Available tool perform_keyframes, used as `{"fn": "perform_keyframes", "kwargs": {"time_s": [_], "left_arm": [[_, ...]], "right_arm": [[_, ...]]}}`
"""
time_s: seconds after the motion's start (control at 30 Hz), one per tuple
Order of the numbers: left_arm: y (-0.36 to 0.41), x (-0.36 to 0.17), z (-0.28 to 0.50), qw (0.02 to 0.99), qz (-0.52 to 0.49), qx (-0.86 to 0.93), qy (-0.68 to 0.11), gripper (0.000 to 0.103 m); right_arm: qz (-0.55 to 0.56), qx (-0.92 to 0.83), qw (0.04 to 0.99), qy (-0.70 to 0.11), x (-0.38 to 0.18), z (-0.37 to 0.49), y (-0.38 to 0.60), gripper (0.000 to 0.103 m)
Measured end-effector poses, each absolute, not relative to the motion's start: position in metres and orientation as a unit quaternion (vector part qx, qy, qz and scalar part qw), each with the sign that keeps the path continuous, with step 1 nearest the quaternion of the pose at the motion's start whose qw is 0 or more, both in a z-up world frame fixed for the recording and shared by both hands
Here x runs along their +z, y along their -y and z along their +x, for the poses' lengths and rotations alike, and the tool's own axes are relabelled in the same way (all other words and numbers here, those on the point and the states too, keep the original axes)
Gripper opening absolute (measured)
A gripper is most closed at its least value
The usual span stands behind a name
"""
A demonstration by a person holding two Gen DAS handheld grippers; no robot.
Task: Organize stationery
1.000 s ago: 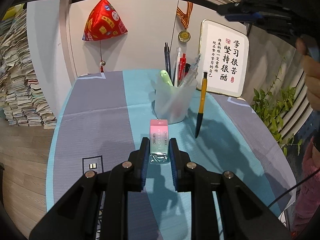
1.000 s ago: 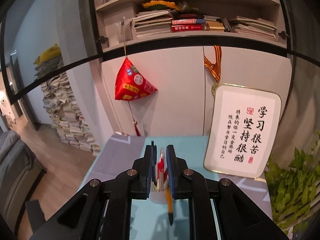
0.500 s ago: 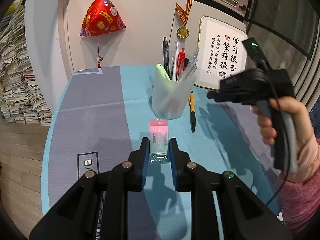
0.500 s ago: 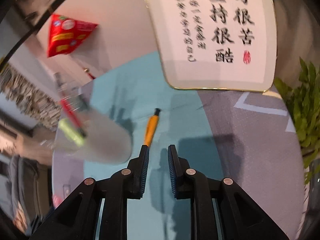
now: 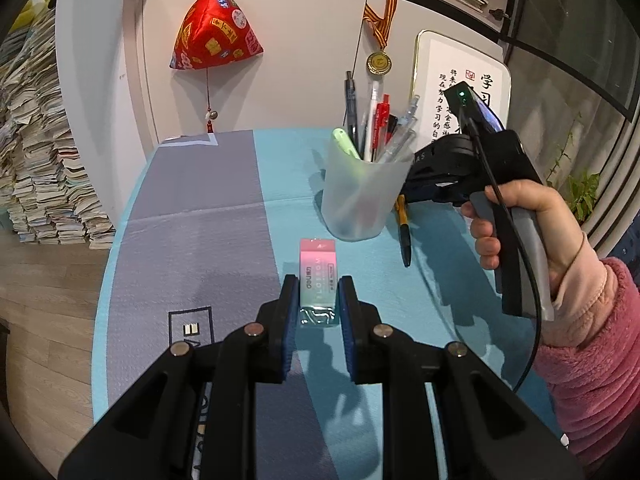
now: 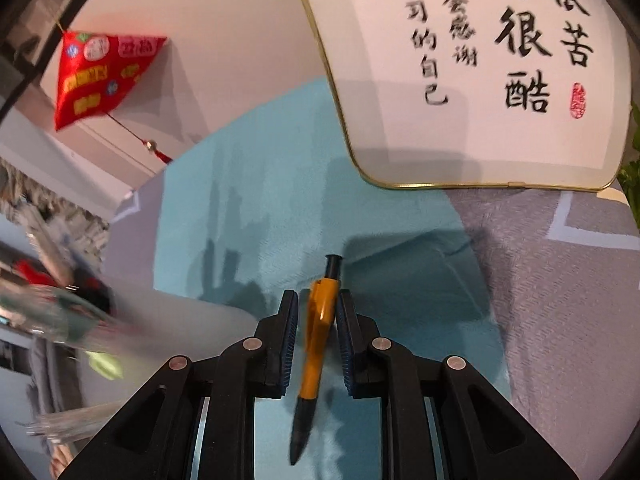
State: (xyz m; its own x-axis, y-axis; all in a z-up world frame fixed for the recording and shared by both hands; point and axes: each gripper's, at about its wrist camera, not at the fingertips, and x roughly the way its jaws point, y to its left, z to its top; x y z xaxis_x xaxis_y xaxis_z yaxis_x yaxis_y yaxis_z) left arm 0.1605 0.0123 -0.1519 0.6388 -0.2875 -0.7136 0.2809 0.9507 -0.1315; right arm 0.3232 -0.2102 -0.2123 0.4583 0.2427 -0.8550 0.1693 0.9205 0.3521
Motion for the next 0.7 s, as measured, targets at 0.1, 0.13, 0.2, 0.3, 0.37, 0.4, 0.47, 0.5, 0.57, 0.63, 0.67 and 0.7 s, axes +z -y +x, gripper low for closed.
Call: {"fn": "perform_keyframes", "kwargs": {"time_s": [0.1,0.13,0.2,0.3,0.37,0.4,0.47,0.5,0.57,0.63,0.67,0.7], "left_arm": [[-0.012,-0.152,0.16,0.905,-0.006,-0.157,-0.396,0.019],[-0.012,-0.151,0.16,0.904,-0.006,-0.159,-0.396,0.019],[-0.012,-0.151,0.161,0.904,-0.007,-0.16,-0.396,0.019],[-0.011,-0.15,0.161,0.904,-0.008,-0.161,-0.397,0.019],[-0.009,-0.15,0.16,0.903,-0.009,-0.164,-0.397,0.019],[-0.008,-0.15,0.159,0.903,-0.01,-0.166,-0.397,0.019],[-0.006,-0.149,0.158,0.903,-0.01,-0.167,-0.396,0.019],[-0.005,-0.148,0.156,0.903,-0.009,-0.168,-0.396,0.019],[-0.003,-0.147,0.154,0.903,-0.008,-0.169,-0.394,0.019],[-0.004,-0.145,0.152,0.904,-0.007,-0.168,-0.392,0.019],[-0.004,-0.144,0.151,0.905,-0.007,-0.167,-0.391,0.019],[-0.006,-0.143,0.151,0.906,-0.007,-0.166,-0.39,0.019]], "right_arm": [[0.192,0.023,0.832,-0.52,-0.211,0.323,0.209,0.013],[0.192,0.022,0.832,-0.52,-0.21,0.322,0.209,0.012],[0.191,0.025,0.835,-0.515,-0.207,0.314,0.214,0.011],[0.198,0.037,0.843,-0.499,-0.195,0.297,0.222,0.011],[0.191,0.043,0.856,-0.479,-0.178,0.282,0.225,0.011],[0.185,0.045,0.866,-0.463,-0.165,0.273,0.225,0.011],[0.176,0.053,0.881,-0.436,-0.144,0.26,0.223,0.011],[0.172,0.057,0.889,-0.42,-0.132,0.254,0.221,0.011],[0.163,0.065,0.906,-0.385,-0.107,0.242,0.214,0.011],[0.146,0.072,0.925,-0.345,-0.08,0.229,0.207,0.01],[0.137,0.071,0.931,-0.33,-0.07,0.224,0.204,0.01],[0.128,0.07,0.937,-0.318,-0.061,0.221,0.199,0.01]]}}
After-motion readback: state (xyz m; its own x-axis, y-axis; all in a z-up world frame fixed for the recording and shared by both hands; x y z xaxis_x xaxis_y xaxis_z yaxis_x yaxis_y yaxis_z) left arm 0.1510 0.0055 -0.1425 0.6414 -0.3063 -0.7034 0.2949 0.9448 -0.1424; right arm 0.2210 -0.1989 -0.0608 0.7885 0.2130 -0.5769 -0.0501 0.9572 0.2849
